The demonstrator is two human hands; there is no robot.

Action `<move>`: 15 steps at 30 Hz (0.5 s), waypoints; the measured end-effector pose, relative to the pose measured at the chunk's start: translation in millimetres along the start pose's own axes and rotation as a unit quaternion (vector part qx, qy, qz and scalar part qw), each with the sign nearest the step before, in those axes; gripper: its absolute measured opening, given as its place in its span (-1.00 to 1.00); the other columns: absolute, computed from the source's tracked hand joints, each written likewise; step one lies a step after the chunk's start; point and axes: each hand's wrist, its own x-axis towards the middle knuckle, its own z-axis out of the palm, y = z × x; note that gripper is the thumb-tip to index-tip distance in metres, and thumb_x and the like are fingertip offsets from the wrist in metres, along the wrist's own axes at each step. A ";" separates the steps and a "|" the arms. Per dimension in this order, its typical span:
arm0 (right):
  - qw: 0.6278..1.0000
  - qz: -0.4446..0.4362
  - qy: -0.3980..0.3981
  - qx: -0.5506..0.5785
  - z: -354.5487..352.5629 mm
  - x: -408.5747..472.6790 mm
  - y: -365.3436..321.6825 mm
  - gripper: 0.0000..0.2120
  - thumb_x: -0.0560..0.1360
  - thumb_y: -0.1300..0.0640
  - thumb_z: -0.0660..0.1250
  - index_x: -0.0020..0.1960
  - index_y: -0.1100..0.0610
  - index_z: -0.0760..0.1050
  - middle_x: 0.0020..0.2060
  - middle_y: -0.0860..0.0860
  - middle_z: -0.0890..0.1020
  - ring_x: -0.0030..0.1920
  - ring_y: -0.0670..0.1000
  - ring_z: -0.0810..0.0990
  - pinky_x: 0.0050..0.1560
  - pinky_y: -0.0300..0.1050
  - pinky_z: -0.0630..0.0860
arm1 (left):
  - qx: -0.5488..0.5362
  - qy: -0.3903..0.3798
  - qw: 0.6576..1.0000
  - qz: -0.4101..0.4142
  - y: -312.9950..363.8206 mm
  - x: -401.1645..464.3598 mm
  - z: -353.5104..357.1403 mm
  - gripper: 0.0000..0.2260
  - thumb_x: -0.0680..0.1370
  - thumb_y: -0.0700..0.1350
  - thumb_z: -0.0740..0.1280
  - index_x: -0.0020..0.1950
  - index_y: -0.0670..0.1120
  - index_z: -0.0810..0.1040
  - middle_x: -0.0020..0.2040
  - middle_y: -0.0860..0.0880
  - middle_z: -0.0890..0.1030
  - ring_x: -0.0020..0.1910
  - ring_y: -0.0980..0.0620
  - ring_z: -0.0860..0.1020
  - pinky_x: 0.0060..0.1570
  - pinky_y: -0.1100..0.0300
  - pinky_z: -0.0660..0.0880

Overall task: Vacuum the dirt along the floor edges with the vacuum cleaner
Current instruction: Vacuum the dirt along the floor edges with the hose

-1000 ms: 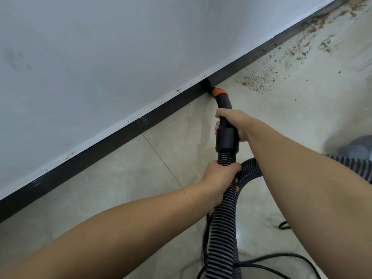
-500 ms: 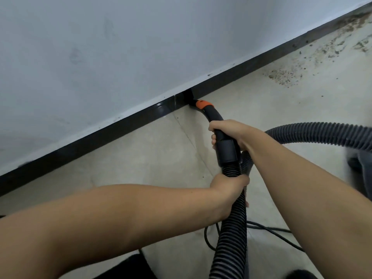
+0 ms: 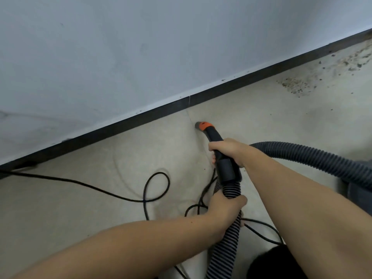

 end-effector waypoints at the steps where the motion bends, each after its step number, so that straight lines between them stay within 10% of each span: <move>1: 1.000 0.010 0.005 0.013 -0.7 -12.2 2.4 -0.89 0.44 0.22 0.32 -0.11 0.22 0.42 -0.44 0.10 0.56 -0.51 0.02 0.57 -0.37 -0.13 0.56 | -0.001 -0.012 1.000 -0.012 1.8 -12.5 -0.2 -0.86 0.52 -0.21 0.31 -0.13 0.00 0.39 -0.28 -0.07 0.48 -0.40 0.00 0.48 -0.38 0.17 0.49; 15: 0.973 -0.091 0.094 0.188 -38.1 -284.3 -104.0 -0.89 0.45 0.28 0.31 -0.07 0.19 0.39 -0.45 0.09 0.50 -0.55 0.00 0.52 -0.48 -0.19 0.52 | 0.134 -0.043 0.988 0.059 131.0 -218.2 7.3 -0.90 0.44 -0.14 0.35 -0.14 -0.07 0.44 -0.35 -0.02 0.51 -0.45 0.04 0.50 -0.30 0.14 0.50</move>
